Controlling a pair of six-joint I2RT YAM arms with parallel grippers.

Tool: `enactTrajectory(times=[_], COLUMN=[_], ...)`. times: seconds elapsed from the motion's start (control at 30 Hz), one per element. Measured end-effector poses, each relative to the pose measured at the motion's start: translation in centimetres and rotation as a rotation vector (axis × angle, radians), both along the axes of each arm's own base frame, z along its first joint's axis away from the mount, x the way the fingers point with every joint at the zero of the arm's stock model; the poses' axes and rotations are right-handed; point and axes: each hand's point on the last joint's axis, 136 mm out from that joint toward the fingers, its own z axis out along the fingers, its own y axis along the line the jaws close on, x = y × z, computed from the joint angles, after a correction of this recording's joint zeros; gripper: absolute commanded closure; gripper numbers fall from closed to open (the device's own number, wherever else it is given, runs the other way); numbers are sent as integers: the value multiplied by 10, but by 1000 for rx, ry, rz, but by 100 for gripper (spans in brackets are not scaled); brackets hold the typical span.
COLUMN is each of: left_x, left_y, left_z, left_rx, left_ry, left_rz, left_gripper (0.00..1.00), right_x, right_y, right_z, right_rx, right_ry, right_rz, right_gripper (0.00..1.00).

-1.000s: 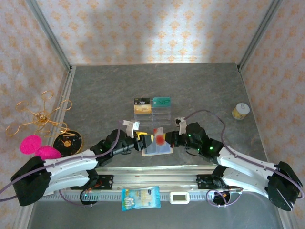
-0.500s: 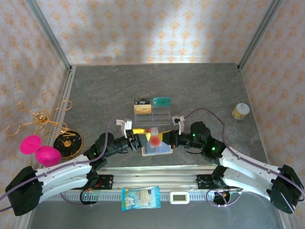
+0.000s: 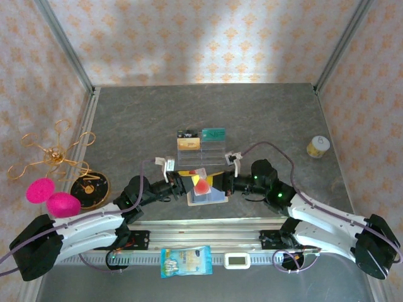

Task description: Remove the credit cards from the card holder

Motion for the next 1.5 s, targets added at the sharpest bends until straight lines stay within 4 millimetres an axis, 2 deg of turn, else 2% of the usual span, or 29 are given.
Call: enactTrajectory(times=[0.1,0.13,0.27,0.37,0.43,0.5,0.83,0.9,1.07,1.23,1.27,1.33,1.37,1.43,1.5], left_x=[-1,-1,-2,-3,-3,-3,-12,-13,-15,-16,-15,-12,-11,-10,-8], left_y=[-1,-2,-2,-2,-2,-1,1,0,-1,-1,-1,1,1,3,7], left_z=[-2,-1,2,3,3,5,24,25,25,26,26,24,23,20,21], left_rx=[-2,-6,-13,-16,-18,-20,-69,-71,-72,-73,-73,-66,-62,-51,-39], left_ry=[7,3,-9,-12,-14,-20,-73,-75,-78,-80,-79,-73,-70,-59,-56], left_rz=[-9,-13,-19,-19,-20,-20,-49,-55,-71,-72,-70,-55,-47,-35,-10], left_gripper=[97,100,100,100,100,100,100,100,100,100,89,57,46,33,26], right_x=[1,1,4,13,21,23,-2,-7,-13,-11,-11,-8,-5,6,26], right_y=[1,1,0,-3,-7,-11,0,2,8,11,11,11,11,10,7], right_z=[-3,-4,-5,-4,-1,5,27,31,26,14,15,17,19,27,39], right_rx=[-8,-10,-18,-31,-34,-30,46,67,65,31,27,14,-2,-35,-82], right_ry=[8,9,11,8,-8,-39,-111,-121,-111,-97,-102,-119,-131,-170,-229], right_rz=[1,-2,-19,-74,-125,-146,21,54,110,119,119,111,102,63,-1], right_gripper=[99,94,52,50,42,40,43,47,63,96,100,100,100,100,100])
